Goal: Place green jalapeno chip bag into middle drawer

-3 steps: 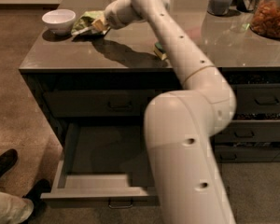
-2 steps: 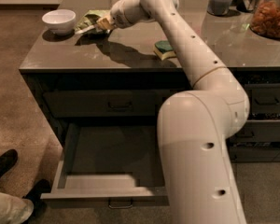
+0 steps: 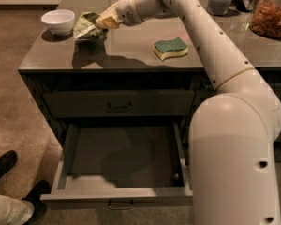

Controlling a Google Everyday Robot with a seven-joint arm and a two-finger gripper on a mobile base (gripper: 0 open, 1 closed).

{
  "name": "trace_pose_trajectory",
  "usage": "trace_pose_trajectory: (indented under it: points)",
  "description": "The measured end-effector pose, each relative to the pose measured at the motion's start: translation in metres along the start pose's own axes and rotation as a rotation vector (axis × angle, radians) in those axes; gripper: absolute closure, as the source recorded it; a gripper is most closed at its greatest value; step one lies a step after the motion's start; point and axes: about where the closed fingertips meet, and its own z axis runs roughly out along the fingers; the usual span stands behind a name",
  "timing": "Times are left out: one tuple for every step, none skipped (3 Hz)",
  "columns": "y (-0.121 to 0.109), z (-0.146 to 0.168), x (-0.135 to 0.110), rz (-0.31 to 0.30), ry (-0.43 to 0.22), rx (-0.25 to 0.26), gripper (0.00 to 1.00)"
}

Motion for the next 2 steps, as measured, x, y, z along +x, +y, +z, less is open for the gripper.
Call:
trace_pose_trajectory:
  points:
    - [0.05,-0.02,-0.019,-0.114,-0.039,-0.169,1.0]
    - [0.092,-0.034,-0.022,-0.231,-0.024,-0.316,1.0]
